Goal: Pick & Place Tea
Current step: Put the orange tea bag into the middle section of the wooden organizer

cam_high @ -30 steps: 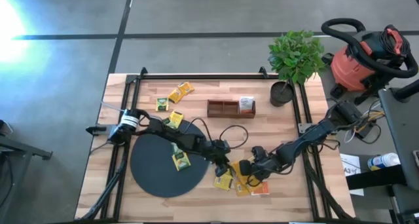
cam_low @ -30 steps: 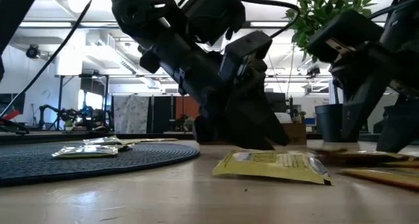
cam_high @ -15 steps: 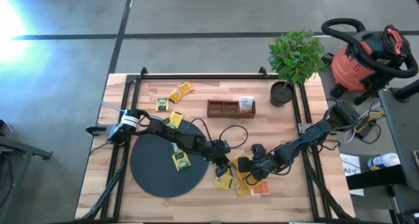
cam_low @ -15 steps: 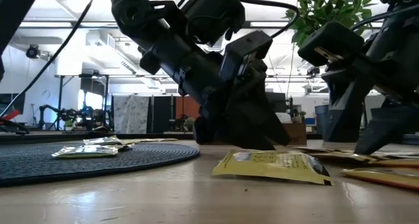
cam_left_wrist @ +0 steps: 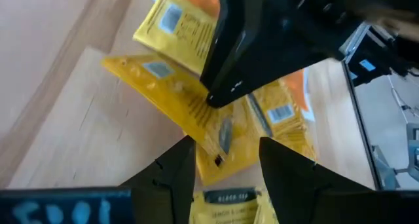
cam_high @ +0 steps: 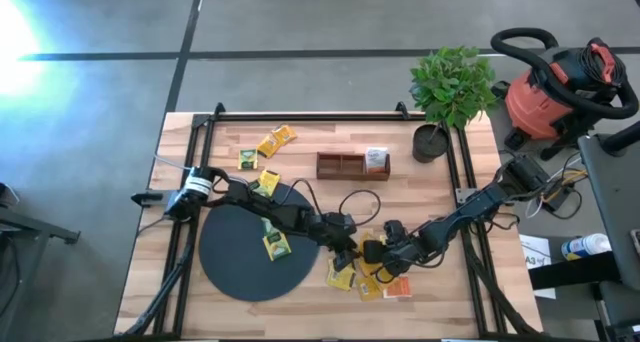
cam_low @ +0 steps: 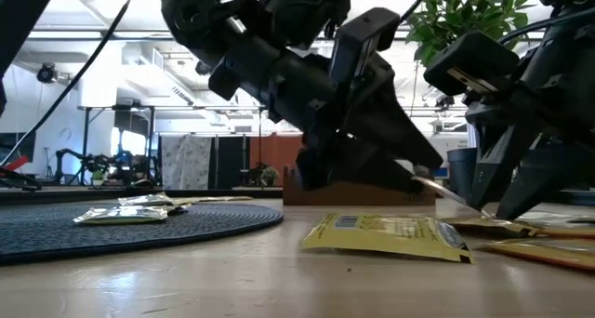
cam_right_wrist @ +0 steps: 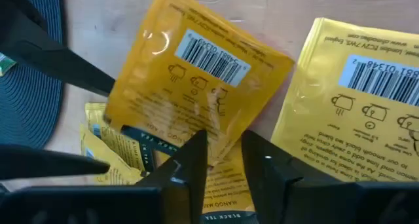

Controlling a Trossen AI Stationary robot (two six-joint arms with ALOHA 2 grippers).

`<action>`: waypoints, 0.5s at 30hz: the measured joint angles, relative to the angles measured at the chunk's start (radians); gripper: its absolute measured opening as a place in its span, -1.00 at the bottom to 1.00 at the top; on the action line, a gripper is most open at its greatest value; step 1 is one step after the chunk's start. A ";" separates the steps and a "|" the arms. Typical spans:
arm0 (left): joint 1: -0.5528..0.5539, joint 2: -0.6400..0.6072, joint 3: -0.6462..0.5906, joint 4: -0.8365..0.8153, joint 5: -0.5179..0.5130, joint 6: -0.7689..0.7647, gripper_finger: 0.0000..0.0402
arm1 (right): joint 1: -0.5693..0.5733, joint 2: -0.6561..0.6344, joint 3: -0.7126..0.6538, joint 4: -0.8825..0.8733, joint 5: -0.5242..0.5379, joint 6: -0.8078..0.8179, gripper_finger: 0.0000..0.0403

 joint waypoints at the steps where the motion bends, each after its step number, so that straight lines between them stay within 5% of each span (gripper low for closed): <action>1: 0.000 0.000 0.005 0.002 -0.002 0.004 -0.19 | 0.000 0.000 0.000 0.000 0.001 0.000 -0.62; 15: 0.000 -0.001 0.019 -0.015 -0.062 0.028 -0.19 | 0.000 0.000 0.006 0.005 0.010 -0.030 -0.81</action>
